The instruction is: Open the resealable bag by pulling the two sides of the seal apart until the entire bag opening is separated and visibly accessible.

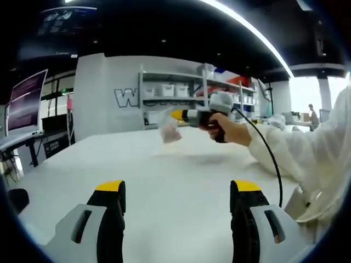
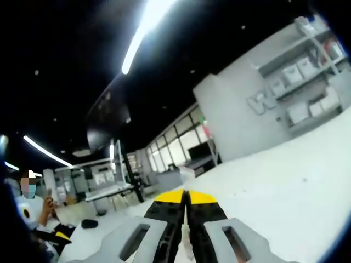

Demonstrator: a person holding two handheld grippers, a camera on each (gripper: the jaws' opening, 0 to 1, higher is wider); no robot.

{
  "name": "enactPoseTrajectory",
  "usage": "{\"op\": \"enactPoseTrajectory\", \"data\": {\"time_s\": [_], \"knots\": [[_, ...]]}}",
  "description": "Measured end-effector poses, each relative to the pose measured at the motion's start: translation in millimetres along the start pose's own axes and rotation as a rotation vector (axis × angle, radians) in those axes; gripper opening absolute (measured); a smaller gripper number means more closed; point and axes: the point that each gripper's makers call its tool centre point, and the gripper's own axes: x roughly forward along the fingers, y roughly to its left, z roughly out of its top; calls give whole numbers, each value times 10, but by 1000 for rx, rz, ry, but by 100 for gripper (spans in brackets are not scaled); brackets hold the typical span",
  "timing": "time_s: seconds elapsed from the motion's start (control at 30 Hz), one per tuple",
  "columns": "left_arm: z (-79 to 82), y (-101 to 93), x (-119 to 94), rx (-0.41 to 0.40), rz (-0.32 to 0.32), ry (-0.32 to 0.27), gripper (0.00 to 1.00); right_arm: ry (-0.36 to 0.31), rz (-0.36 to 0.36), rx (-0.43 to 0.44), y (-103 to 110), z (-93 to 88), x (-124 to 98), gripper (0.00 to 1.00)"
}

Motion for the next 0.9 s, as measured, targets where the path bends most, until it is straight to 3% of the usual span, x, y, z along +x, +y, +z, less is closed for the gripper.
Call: {"op": "enactPoseTrajectory", "data": {"time_s": [0.9], "knots": [[8,-27,-3,-1,-6,-4,77,20,48,-41,150,-3,-268,0]]}}
